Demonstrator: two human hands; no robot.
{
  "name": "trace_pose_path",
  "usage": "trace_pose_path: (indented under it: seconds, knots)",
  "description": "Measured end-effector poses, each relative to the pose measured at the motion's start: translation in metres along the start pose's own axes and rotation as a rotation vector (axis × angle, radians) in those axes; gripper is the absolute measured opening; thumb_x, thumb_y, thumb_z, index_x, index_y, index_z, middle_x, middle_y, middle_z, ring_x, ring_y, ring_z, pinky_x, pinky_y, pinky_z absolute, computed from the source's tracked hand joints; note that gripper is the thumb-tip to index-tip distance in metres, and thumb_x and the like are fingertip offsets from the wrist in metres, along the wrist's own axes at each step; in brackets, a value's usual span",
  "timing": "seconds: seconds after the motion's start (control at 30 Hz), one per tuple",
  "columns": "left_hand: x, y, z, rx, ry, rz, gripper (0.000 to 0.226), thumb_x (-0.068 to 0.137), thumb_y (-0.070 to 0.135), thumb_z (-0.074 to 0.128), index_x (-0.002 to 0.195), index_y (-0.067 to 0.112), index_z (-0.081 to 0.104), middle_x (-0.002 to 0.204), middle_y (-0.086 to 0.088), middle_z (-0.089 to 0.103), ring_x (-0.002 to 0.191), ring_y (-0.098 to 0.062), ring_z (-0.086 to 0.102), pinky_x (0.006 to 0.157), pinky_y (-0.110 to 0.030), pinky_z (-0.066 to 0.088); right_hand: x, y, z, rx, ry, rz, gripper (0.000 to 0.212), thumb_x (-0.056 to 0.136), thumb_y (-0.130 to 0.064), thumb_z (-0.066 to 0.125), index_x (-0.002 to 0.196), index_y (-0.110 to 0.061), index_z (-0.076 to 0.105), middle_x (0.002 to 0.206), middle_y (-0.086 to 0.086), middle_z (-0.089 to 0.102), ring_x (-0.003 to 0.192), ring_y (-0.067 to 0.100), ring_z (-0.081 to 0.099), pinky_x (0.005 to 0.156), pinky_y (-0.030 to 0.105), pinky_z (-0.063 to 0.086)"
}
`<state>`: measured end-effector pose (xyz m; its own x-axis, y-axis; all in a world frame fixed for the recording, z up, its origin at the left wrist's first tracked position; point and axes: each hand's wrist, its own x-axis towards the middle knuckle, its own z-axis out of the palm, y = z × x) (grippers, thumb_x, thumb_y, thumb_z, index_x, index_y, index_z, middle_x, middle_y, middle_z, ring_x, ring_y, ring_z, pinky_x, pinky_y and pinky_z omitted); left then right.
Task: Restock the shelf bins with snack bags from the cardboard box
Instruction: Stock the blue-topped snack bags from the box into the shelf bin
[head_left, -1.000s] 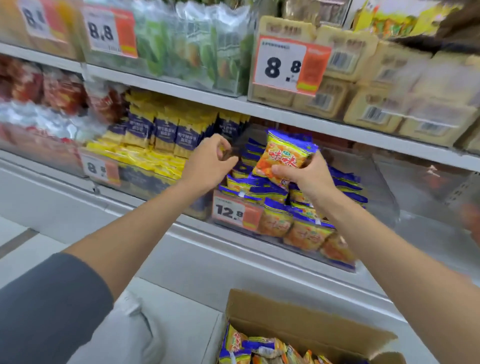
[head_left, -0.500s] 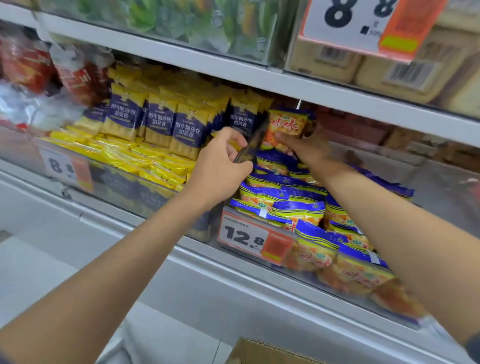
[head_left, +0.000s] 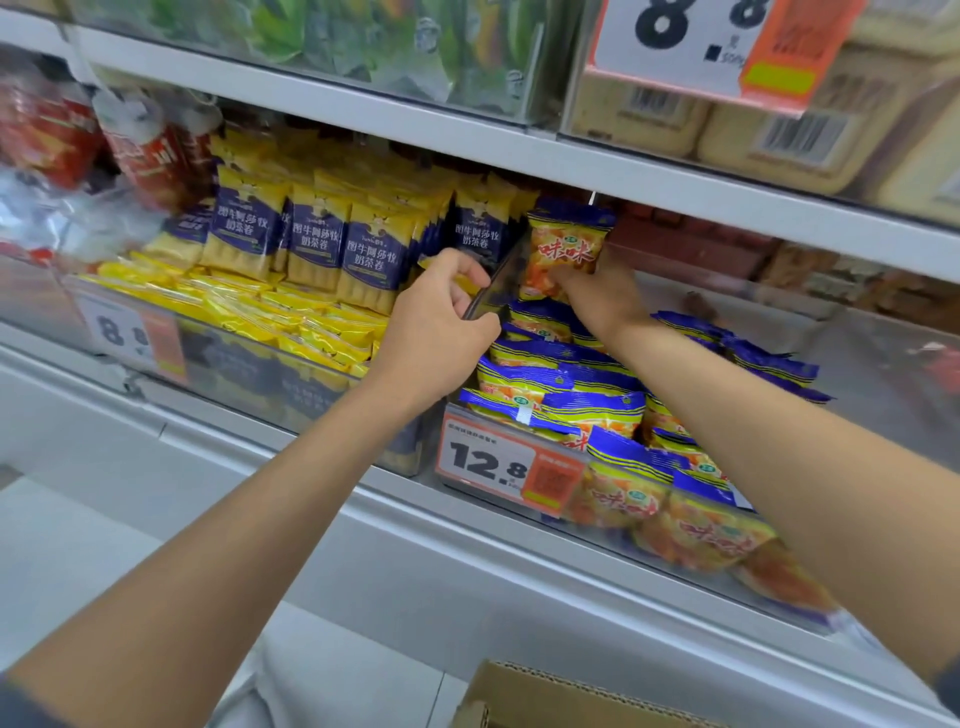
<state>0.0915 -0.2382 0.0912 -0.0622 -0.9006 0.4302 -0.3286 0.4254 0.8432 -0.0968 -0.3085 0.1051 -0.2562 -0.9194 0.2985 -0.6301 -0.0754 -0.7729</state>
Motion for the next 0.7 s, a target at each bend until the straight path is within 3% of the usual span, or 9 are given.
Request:
trace_pose_path:
  seconds: [0.1,0.2,0.4,0.53,0.7]
  knots:
    - [0.0,0.0,-0.001,-0.004,-0.001,-0.001,0.024,0.083,0.013,0.065,0.096,0.027,0.051,0.069,-0.002,0.049,0.063,-0.016,0.051,0.066,-0.043,0.05,0.0,-0.001,0.003,-0.031,0.153,-0.017,0.062,0.081,-0.032,0.072,0.132,-0.007,0.048,0.128,0.011,0.057,0.121,0.029,0.053,0.099,0.036,0.044]
    - [0.0,0.001,-0.001,0.0,-0.007,0.0,0.024,0.083,0.013,0.065,0.098,0.026,0.051,0.071,-0.003,0.048,0.064,-0.015,0.05,0.066,-0.042,0.049,0.0,-0.001,0.004,0.0,0.183,-0.053,0.08,0.076,-0.031,0.079,0.139,-0.004,0.039,0.13,0.009,0.059,0.119,0.025,0.056,0.1,0.037,0.046]
    - [-0.001,0.001,-0.001,0.012,-0.005,-0.001,0.024,0.083,0.013,0.065,0.099,0.026,0.052,0.072,-0.005,0.05,0.066,-0.016,0.051,0.068,-0.043,0.05,0.005,0.0,0.002,-0.08,0.098,-0.076,0.045,0.084,-0.028,0.069,0.122,-0.009,0.054,0.121,0.009,0.061,0.111,0.025,0.057,0.09,0.031,0.045]
    - [-0.001,0.001,-0.001,0.016,-0.003,0.003,0.025,0.083,0.013,0.065,0.101,0.024,0.052,0.073,-0.006,0.05,0.067,-0.019,0.053,0.07,-0.045,0.05,0.004,0.006,0.002,-0.081,0.191,-0.059,0.044,0.087,-0.028,0.069,0.12,-0.003,0.053,0.115,0.01,0.062,0.108,0.026,0.057,0.083,0.029,0.042]
    - [-0.002,0.002,-0.002,0.029,-0.006,0.014,0.025,0.084,0.014,0.065,0.102,0.023,0.052,0.072,-0.005,0.05,0.066,-0.016,0.051,0.068,-0.04,0.05,0.0,0.01,0.0,-0.035,0.169,-0.027,0.045,0.085,-0.031,0.072,0.118,-0.004,0.055,0.097,0.0,0.06,0.09,0.015,0.058,0.071,0.021,0.039]
